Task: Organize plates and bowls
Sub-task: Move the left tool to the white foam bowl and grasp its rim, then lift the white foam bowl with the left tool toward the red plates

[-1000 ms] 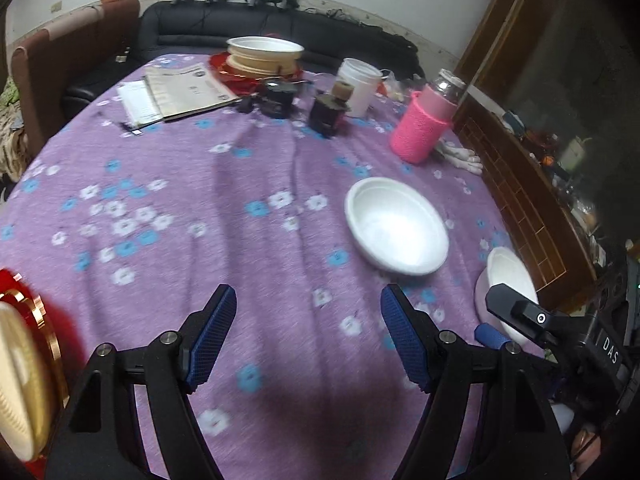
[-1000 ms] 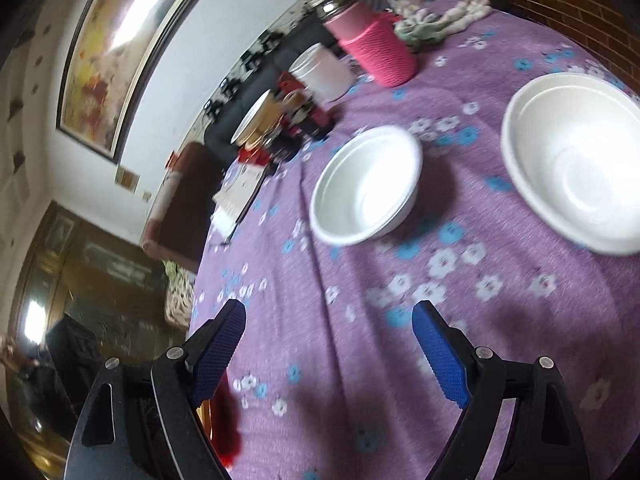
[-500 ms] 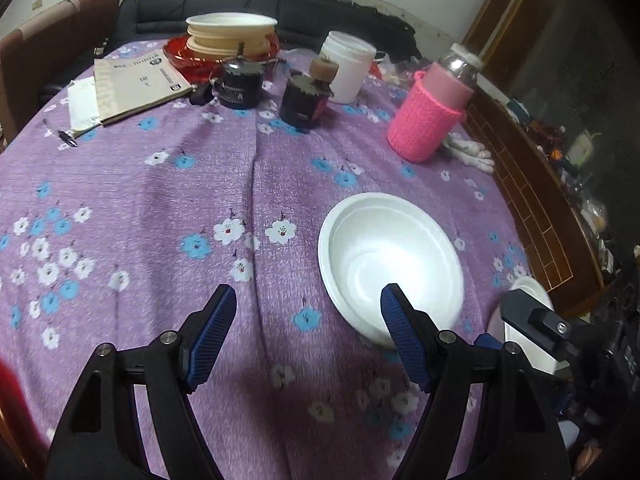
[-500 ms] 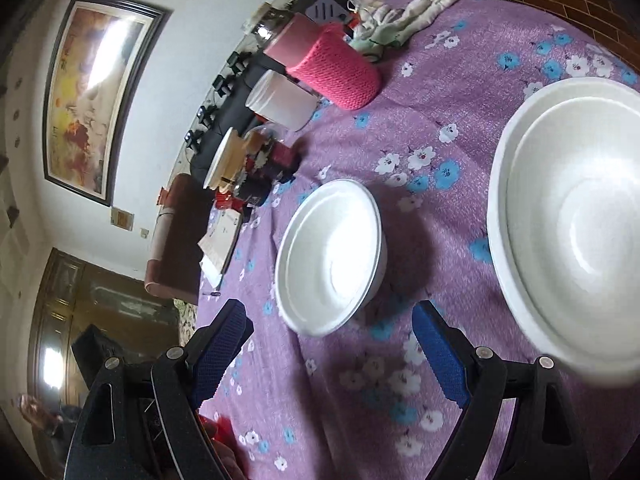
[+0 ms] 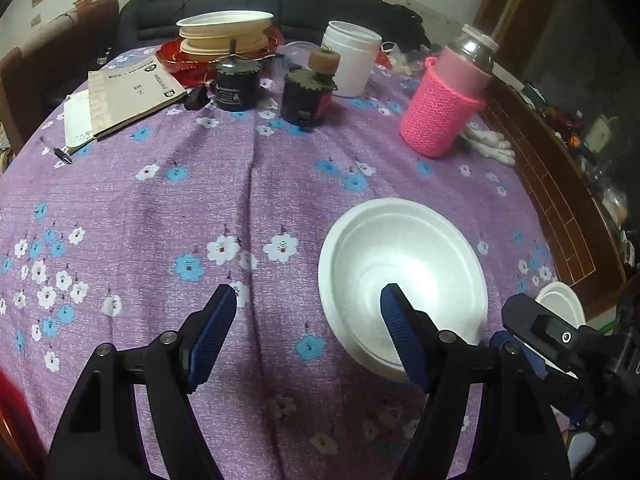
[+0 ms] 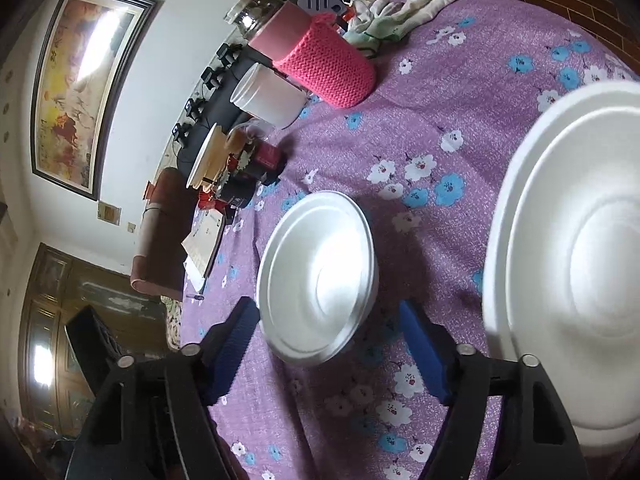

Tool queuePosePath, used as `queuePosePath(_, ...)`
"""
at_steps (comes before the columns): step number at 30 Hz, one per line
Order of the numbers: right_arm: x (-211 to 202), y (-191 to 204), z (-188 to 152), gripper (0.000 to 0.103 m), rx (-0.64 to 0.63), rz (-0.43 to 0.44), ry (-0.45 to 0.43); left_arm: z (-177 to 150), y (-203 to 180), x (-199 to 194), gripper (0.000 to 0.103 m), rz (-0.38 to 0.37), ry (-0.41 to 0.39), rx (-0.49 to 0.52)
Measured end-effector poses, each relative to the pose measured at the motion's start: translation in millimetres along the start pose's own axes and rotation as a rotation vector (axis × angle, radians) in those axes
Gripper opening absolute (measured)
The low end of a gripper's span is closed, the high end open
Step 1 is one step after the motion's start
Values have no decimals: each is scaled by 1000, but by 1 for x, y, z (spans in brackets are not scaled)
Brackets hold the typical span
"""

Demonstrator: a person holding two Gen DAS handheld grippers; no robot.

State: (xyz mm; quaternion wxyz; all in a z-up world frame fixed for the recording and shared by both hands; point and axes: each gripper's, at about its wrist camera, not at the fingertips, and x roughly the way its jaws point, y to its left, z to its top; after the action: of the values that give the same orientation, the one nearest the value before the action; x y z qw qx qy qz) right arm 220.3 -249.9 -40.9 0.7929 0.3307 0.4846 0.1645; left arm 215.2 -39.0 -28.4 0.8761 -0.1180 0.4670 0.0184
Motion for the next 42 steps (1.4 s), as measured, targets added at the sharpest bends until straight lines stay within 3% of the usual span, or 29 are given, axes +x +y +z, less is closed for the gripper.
queuePosePath(3, 1, 4, 1, 72, -19, -35, 0, 1, -3, 4, 74, -3, 8, 0)
queuePosePath(6, 6, 4, 3, 65, -16, -63, 10, 3, -3, 6, 74, 5, 9, -7)
queuePosePath(18, 22, 9, 6, 39, -54, -156, 35, 6, -8, 20, 38, 15, 55, 11)
queuePosePath(25, 26, 9, 4, 14, -78, -196, 46, 2, -9, 34, 15, 21, 93, 27)
queuePosePath(42, 11, 22, -8, 11, -124, -181, 28, -4, 2, 12, 10, -46, 91, -24)
